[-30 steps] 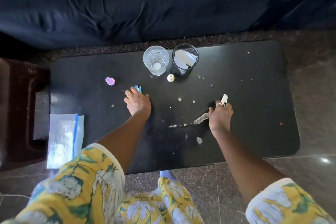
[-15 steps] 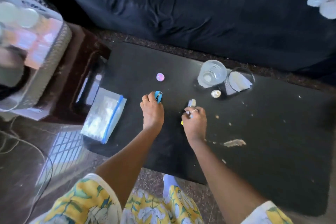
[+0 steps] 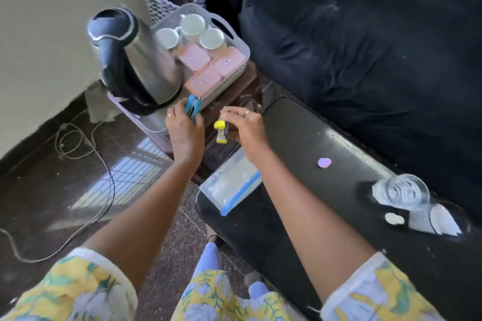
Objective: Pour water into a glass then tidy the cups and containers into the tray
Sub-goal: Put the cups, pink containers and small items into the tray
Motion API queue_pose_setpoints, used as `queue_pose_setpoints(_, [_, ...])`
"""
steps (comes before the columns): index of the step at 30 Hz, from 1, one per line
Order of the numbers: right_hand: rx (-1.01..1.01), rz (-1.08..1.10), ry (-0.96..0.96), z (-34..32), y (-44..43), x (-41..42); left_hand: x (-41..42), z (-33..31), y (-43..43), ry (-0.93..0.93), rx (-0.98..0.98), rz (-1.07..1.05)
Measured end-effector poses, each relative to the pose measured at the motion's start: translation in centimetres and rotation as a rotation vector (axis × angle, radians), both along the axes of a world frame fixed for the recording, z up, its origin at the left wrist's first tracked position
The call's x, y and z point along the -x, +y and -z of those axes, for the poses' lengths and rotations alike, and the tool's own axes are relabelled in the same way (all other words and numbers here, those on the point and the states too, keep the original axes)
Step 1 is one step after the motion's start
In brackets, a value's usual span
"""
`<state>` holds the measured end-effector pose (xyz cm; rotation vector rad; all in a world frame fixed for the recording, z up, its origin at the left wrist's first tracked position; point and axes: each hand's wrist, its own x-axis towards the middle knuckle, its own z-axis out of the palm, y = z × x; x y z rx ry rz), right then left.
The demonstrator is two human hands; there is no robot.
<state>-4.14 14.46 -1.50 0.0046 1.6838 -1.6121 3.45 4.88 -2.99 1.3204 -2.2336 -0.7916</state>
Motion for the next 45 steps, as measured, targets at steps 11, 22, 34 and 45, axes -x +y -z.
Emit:
queue_pose_setpoints(11, [-0.300,-0.334,0.229,0.0,-14.0,1.5,-1.6,1.5,-9.5,-0.513,-0.240,-0.017])
queue_pose_setpoints(22, [-0.723,-0.708,0.573,2.3,-18.5,1.4,-1.3,3.5,-10.3,-0.559,-0.078,0.153])
queue_pose_setpoints(34, [-0.634,-0.584,0.713,2.9,-15.8,1.1,-0.7,2.3,-9.1,-0.264,-0.042,0.091])
queue_pose_setpoints(45, [-0.541,-0.007,0.807,4.9,1.0,0.5,3.5,3.1,4.0,-0.038,-0.009,0.559])
